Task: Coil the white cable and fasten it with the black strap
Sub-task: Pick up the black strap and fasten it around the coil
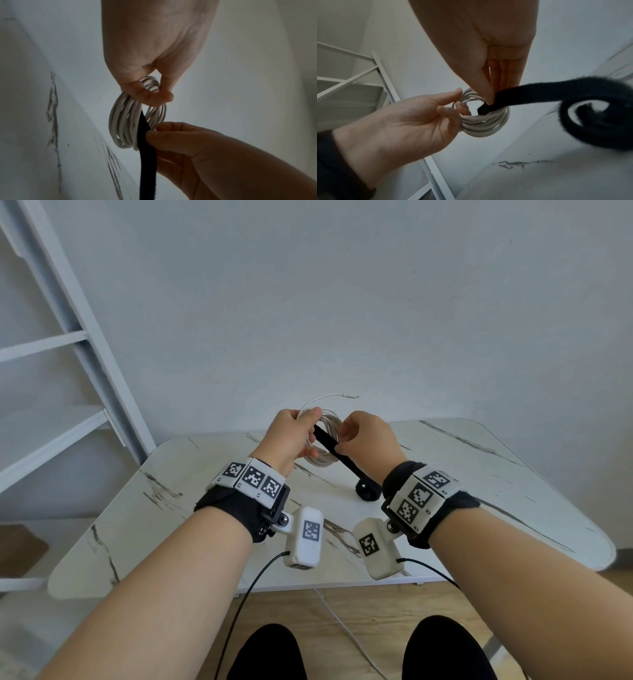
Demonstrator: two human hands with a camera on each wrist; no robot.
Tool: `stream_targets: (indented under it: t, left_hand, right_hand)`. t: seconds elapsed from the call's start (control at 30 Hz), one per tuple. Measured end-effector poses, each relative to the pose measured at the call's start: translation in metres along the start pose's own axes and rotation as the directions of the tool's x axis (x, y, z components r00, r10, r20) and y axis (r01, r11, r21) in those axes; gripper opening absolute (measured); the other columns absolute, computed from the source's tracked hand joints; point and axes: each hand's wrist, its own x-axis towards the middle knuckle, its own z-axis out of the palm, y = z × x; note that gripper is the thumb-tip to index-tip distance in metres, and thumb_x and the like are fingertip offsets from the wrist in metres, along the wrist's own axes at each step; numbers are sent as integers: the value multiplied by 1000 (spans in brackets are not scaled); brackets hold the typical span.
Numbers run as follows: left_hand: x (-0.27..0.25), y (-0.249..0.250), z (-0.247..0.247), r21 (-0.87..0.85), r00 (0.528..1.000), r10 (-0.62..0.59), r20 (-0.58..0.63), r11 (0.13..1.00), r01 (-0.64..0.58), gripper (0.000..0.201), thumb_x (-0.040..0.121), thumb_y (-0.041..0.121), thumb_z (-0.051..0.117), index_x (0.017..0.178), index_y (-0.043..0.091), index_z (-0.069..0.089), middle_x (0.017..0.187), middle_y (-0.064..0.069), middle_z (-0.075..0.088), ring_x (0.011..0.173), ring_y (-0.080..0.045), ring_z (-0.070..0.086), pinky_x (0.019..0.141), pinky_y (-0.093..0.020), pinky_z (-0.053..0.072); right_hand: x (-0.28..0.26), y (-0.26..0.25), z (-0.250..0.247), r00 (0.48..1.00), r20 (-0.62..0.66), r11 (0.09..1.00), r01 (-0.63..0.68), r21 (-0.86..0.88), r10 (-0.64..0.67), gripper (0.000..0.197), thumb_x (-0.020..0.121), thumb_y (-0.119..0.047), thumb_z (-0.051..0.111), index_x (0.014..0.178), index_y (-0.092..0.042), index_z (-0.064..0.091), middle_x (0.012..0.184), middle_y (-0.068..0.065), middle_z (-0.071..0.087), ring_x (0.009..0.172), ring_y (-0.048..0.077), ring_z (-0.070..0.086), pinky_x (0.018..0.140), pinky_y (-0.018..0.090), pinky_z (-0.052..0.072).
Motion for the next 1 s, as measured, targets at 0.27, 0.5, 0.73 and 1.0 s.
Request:
stream_targets:
  t: [0.27, 0.5, 0.73, 1.0]
  left_hand:
    - [-2, 6, -4, -152, 998, -50, -39, 987, 44, 24, 95, 28, 60, 85, 7, 60, 71, -5, 47, 49, -14, 47, 42, -20, 47]
    - [-3, 9, -8, -198, 997, -49, -67, 980, 35, 22, 96, 26, 59, 86, 7, 61, 70, -4, 44, 48, -14, 45, 41, -19, 46]
    - [-3, 6, -11, -155, 998, -60, -29, 986, 55, 23, 95, 28, 60, 84, 8, 58, 71, -4, 46, 51, -15, 46, 40, -20, 45]
    - [-7, 6, -8, -75, 998, -44, 46, 996, 48, 28, 94, 29, 61, 102, 2, 55, 74, -4, 48, 56, -14, 47, 38, -20, 44]
  right_hand:
    - [3, 9, 3, 1000, -8, 997, -11, 79, 12, 8, 84, -15, 68, 89, -12, 62, 83, 1, 63, 72, 15, 55, 64, 27, 45]
    - [4, 18, -1, 946, 253, 974, -221, 52, 201, 24, 81, -24, 70, 96, -14, 55, 89, 4, 60, 78, 18, 52, 68, 31, 40]
    - [10, 19, 3, 975, 155, 979, -175, 101, 158, 22, 80, -12, 69, 92, -16, 51, 98, 14, 67, 80, 26, 62, 72, 37, 54]
    - [11, 12, 3, 988, 66, 988, -144, 59, 140, 41, 81, -25, 74, 112, -15, 49, 83, -1, 60, 65, 10, 58, 53, 24, 41]
